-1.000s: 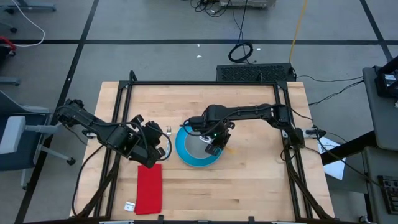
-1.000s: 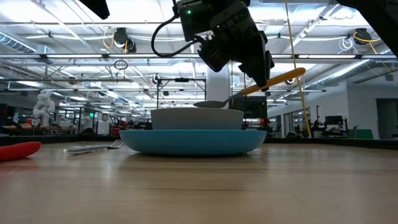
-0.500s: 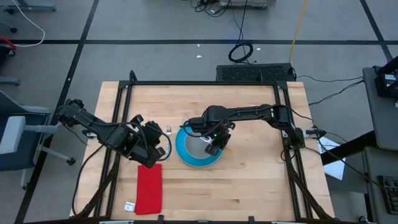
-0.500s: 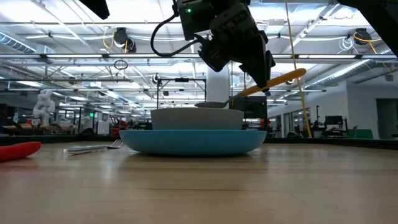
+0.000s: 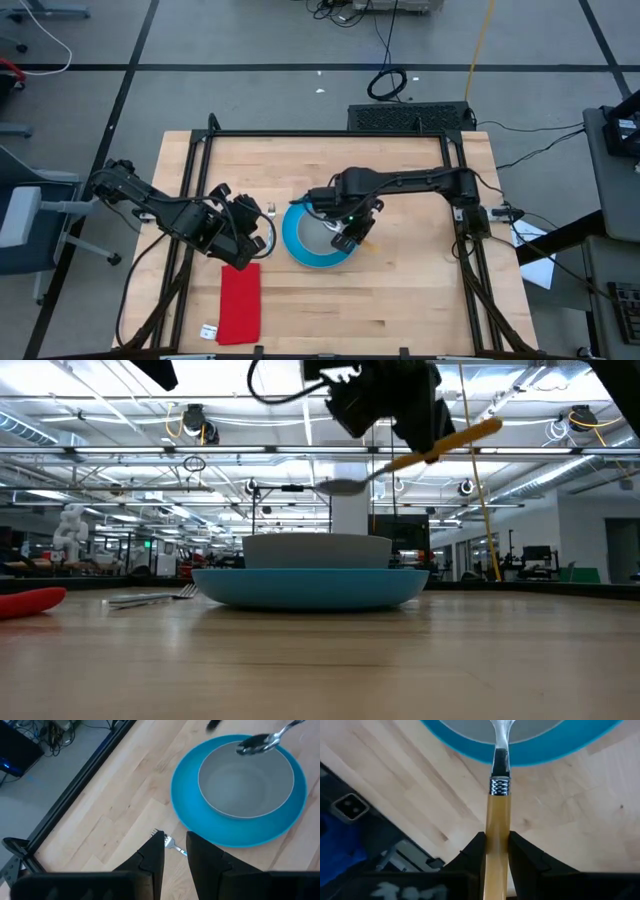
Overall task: Set table place
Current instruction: Put the orange spoon into the gray bowl
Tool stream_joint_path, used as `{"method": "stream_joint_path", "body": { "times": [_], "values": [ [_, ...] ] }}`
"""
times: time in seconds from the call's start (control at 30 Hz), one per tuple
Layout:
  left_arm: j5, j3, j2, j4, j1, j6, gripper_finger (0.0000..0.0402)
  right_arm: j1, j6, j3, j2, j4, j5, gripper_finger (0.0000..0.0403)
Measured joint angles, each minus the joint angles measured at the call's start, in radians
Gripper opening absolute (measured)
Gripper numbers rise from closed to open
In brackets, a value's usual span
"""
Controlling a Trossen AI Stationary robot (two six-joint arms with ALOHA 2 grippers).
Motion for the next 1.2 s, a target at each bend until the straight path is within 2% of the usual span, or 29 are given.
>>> {"method": "stream_joint_path", "body": {
  "times": [0.27,0.6,0.9,1.2],
  "values": [
    [0.000,0.000,0.000,0.000,0.000,-0.014,0.0088,0.016,0.027,0.001,-0.034,0.000,0.002,0.0053],
    [0.007,0.000,0.000,0.003,0.001,-0.029,0.0088,-0.023,-0.063,0.000,0.036,0.002,0.000,0.0042],
    [0.009,0.000,0.000,0.003,0.000,-0.029,0.0088,-0.042,-0.097,0.000,0.106,0.003,-0.023,0.0043],
    [0.009,0.000,0.000,0.002,0.000,-0.029,0.0088,-0.051,-0.102,0.000,0.159,0.002,-0.002,0.0044]
  ]
}}
